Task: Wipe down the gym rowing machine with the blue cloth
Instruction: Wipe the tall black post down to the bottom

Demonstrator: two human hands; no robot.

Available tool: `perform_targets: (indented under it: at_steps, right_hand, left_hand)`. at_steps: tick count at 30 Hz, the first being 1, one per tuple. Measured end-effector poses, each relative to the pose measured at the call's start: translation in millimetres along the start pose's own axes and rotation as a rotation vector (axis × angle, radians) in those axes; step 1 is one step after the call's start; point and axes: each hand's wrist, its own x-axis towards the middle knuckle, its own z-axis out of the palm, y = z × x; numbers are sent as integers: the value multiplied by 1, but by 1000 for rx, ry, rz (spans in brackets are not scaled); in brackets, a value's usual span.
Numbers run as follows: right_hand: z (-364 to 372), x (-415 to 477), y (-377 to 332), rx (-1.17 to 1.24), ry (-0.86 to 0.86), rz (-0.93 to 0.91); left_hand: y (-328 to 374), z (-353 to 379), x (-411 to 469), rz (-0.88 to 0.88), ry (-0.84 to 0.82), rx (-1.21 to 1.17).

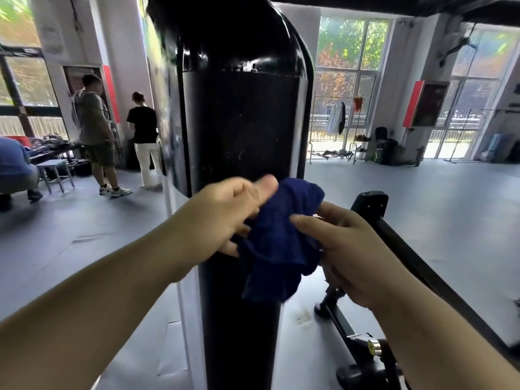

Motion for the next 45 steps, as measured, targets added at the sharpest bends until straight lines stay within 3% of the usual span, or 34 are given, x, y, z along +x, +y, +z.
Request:
perform_targets:
  at_steps: [2,6,11,16,20,23,25,28,30,33,37,39,43,45]
  right_hand:
    - [1,1,5,71,-9,68]
    - [1,0,10,166,-191,214]
    - [-2,3,5,319,-505,257]
    - [15,1,9,349,-443,185]
    - [27,-7,3,186,-336,206]
    - [27,-8,-13,120,-71,-5]
    - [31,2,-26,-7,191,-309]
    - [41,35,-37,-752,558,-899]
    - [45,64,-27,-979,517,-1061]
    - [47,75,28,-1014,428,-1067]
    - [31,62,90,-1325,317,-1160]
    - [31,70,62,-1291,281,-1232]
    - [57,98,-27,-1090,463,-1279]
    - [58,98,-19,-1127,455,-1302]
  left_hand:
    - [-9,-1,-2,-29,-91,37]
    - [-15,-2,-2,141,46,-56]
    - [-9,-5,-7,332,124,-217]
    - [-6,-11,-12,565,187,-72]
    - [-7,-18,-13,656,151,105]
    - [-11,-34,-7,773,314,238]
    - [-12,-48,1,859,528,364]
    - [-9,-65,23,943,745,544]
    - [-11,-70,43,939,746,573]
    - [-36,-69,63,824,596,467]
    - [-74,-71,66,716,532,402]
    - [-78,-70,63,707,525,388]
    - [-74,-63,60,685,525,348]
    - [-77,-67,58,692,513,337]
